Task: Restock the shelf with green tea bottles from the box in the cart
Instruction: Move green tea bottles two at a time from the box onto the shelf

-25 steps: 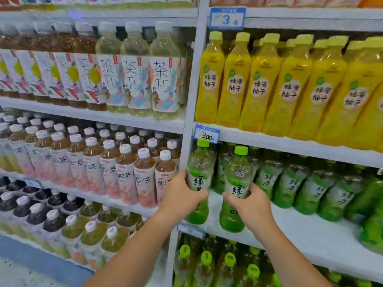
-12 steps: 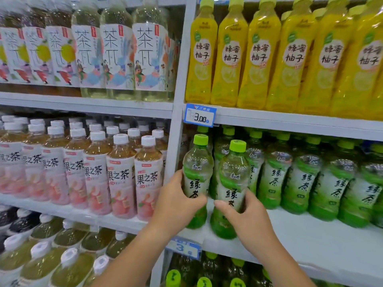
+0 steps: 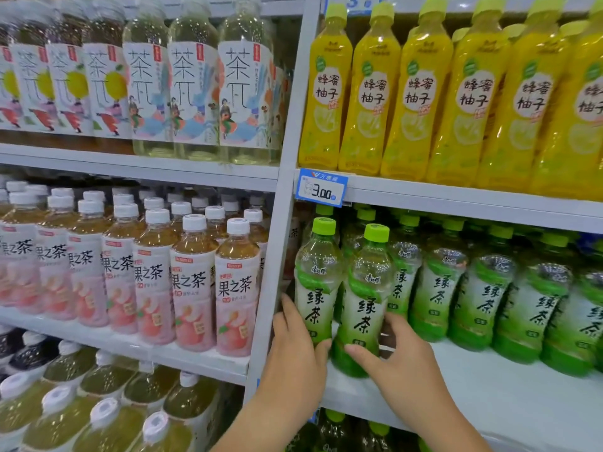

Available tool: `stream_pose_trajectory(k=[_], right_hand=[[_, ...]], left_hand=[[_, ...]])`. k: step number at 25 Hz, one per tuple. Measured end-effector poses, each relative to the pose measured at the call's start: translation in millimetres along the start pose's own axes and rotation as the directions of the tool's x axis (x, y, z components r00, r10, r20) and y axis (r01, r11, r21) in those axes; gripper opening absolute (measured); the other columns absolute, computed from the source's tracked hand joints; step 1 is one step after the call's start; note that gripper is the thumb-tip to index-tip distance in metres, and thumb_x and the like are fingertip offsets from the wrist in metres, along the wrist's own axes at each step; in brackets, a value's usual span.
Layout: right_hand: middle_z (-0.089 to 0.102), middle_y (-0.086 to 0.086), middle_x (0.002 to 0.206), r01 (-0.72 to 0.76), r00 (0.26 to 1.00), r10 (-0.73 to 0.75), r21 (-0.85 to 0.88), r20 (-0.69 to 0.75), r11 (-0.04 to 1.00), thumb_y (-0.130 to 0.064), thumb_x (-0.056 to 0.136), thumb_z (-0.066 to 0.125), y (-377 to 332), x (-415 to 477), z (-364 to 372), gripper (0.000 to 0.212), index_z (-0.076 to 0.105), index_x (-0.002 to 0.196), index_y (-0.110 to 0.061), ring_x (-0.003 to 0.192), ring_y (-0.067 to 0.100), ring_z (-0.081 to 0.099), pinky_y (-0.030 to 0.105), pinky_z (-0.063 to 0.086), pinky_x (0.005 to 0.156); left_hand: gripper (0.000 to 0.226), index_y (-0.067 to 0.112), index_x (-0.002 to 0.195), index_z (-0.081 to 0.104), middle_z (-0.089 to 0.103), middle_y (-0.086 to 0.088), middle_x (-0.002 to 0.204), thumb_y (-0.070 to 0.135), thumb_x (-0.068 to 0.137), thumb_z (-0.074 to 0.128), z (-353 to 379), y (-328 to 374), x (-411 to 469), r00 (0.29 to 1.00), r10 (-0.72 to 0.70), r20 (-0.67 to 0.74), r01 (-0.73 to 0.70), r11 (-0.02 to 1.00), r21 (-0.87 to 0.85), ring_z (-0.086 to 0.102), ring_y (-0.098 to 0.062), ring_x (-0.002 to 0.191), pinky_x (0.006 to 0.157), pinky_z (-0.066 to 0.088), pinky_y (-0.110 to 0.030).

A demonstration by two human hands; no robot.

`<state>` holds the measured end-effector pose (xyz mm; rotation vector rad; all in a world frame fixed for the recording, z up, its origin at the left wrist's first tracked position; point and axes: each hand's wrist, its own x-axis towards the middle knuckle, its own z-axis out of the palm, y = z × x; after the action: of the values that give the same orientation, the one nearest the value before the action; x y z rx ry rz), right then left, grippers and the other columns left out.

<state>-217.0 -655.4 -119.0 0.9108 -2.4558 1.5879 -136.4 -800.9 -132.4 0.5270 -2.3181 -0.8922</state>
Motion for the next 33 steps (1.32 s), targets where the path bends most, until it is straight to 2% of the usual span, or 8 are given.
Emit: stream_pose_trajectory(k=[4, 7, 10, 13, 16, 22, 29, 33], right_hand=[[0.065, -0.025, 0.098, -0.007, 1.000, 0.007, 0.010, -0.026, 1.000, -0.031, 0.075, 0.086, 7.5, 15.0, 8.1, 0.043, 0.053, 0.098, -0.046, 0.096, -0.009, 0.060, 0.017, 0.049, 0.080], [0.066, -0.024, 0.096, 0.011, 0.999, -0.011, 0.015, -0.046, 1.000, -0.030, 0.076, 0.085, 10.4, 22.5, 12.6, 0.040, 0.057, 0.101, -0.043, 0.093, -0.011, 0.060, 0.012, 0.046, 0.076], [0.069, -0.024, 0.095, 0.042, 0.996, -0.041, 0.015, -0.075, 0.999, -0.029, 0.077, 0.083, 16.7, 26.6, 19.5, 0.035, 0.060, 0.096, -0.047, 0.093, -0.012, 0.061, 0.013, 0.050, 0.078], [0.068, -0.022, 0.104, 0.048, 0.993, -0.047, 0.011, -0.105, 0.999, -0.039, 0.079, 0.080, 22.5, 26.2, 25.9, 0.035, 0.063, 0.109, -0.043, 0.100, -0.005, 0.061, 0.027, 0.055, 0.086], [0.066, -0.025, 0.111, 0.064, 0.993, -0.063, 0.015, -0.103, 0.998, -0.039, 0.081, 0.077, 26.7, 25.1, 28.7, 0.041, 0.060, 0.117, -0.045, 0.106, -0.005, 0.060, 0.027, 0.053, 0.092], [0.067, -0.024, 0.104, 0.006, 0.995, 0.000, 0.061, -0.099, 0.998, -0.023, 0.081, 0.080, 33.6, 27.2, 28.3, 0.040, 0.057, 0.097, -0.051, 0.102, -0.005, 0.062, 0.028, 0.053, 0.095], [0.066, -0.022, 0.115, 0.029, 0.996, -0.028, 0.021, -0.082, 0.999, -0.033, 0.087, 0.072, 43.2, 33.5, 35.9, 0.039, 0.060, 0.125, -0.038, 0.109, -0.002, 0.059, 0.033, 0.053, 0.097], [0.063, -0.021, 0.117, 0.026, 0.996, -0.028, -0.025, -0.086, 0.999, -0.039, 0.090, 0.067, 43.0, 34.3, 38.0, 0.039, 0.057, 0.127, -0.036, 0.106, -0.001, 0.059, 0.033, 0.054, 0.094]], left_hand=[[0.080, 0.017, 0.156, 0.009, 0.040, -0.003, 0.153, 0.023, 0.097, 0.063, 9.5, -1.4, 12.8, 0.997, -0.069, -0.028, 0.065, 0.988, -0.138, 0.046, -0.015, 0.134, 0.110, 0.040, -0.029], [0.064, 0.018, 0.147, 0.024, 0.051, -0.001, 0.140, 0.021, 0.096, 0.064, 15.5, -4.1, 16.9, 0.992, -0.097, -0.082, 0.085, 0.986, -0.143, 0.053, -0.013, 0.123, 0.104, 0.046, -0.029], [0.061, 0.020, 0.145, 0.022, 0.049, -0.004, 0.138, 0.031, 0.098, 0.059, 20.2, -6.8, 22.2, 0.990, -0.094, -0.102, 0.088, 0.995, -0.053, 0.053, -0.019, 0.124, 0.103, 0.047, -0.035], [0.061, 0.020, 0.144, 0.019, 0.048, -0.005, 0.137, 0.037, 0.099, 0.055, 20.4, -5.6, 25.0, 0.991, -0.068, -0.116, 0.071, 0.997, 0.025, 0.054, -0.021, 0.124, 0.101, 0.047, -0.035], [0.062, 0.019, 0.145, 0.017, 0.048, -0.005, 0.139, 0.038, 0.099, 0.054, 22.6, -9.2, 28.8, 0.992, -0.061, -0.113, 0.067, 0.997, 0.045, 0.053, -0.021, 0.125, 0.102, 0.046, -0.034], [0.061, 0.020, 0.144, 0.015, 0.050, -0.007, 0.134, 0.035, 0.099, 0.055, 27.9, -17.1, 36.2, 0.994, -0.037, -0.104, 0.040, 0.999, 0.034, 0.056, -0.023, 0.120, 0.099, 0.050, -0.039], [0.061, 0.023, 0.146, 0.022, 0.053, -0.005, 0.134, 0.046, 0.097, 0.051, 33.5, -27.1, 29.6, 0.985, 0.041, -0.169, -0.027, 0.996, 0.085, 0.057, -0.021, 0.119, 0.095, 0.052, -0.039], [0.060, 0.022, 0.146, 0.020, 0.052, -0.006, 0.135, 0.045, 0.099, 0.049, 35.2, -27.4, 30.7, 0.985, 0.047, -0.167, -0.034, 0.996, 0.080, 0.058, -0.022, 0.118, 0.094, 0.052, -0.038]])
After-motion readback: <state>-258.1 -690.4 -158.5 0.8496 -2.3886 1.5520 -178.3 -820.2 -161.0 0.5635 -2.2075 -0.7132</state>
